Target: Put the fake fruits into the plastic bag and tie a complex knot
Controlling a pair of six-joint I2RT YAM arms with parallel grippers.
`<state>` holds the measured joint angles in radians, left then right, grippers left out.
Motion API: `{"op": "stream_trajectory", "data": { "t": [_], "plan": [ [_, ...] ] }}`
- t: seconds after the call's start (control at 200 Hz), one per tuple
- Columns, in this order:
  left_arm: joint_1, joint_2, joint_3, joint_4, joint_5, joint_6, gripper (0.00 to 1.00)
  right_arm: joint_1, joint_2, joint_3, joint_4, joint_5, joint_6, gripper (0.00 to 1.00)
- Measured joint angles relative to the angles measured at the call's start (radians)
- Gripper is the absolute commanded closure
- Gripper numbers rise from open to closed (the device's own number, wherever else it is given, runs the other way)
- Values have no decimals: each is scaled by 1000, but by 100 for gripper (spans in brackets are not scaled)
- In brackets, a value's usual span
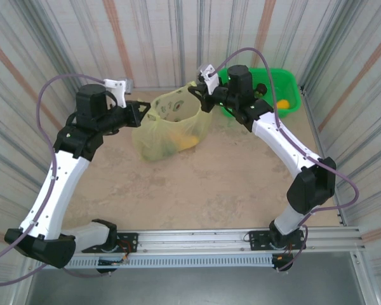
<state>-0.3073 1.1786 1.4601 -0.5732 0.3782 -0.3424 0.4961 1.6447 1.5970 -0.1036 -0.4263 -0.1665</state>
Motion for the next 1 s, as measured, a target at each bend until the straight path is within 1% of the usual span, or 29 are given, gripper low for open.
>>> {"op": "stream_trajectory", "data": {
  "t": [0.13, 0.22, 0.366, 0.561, 0.681, 0.817, 0.972, 1.002],
  "plan": [
    [31, 32, 100, -5, 14, 3, 100, 4, -23, 62, -37, 119, 52, 100],
    [34, 55, 145, 4, 24, 5, 100, 8, -44, 125, -93, 201, 98, 100],
    [37, 67, 152, 31, 74, 19, 100, 10, -124, 135, -162, 300, 138, 100],
    [40, 91, 151, 68, 178, 32, 100, 16, -215, 132, -245, 387, 178, 100],
    [40, 95, 125, 116, 236, 20, 100, 29, -299, 64, -251, 417, 185, 100],
    [40, 93, 31, 207, 305, -53, 100, 35, -398, -61, -257, 437, 186, 100],
    [40, 98, -95, 281, 365, -155, 100, 35, -437, -180, -265, 453, 209, 100],
    [39, 100, -109, 290, 375, -169, 98, 35, -437, -194, -265, 454, 217, 100]
  ]
}}
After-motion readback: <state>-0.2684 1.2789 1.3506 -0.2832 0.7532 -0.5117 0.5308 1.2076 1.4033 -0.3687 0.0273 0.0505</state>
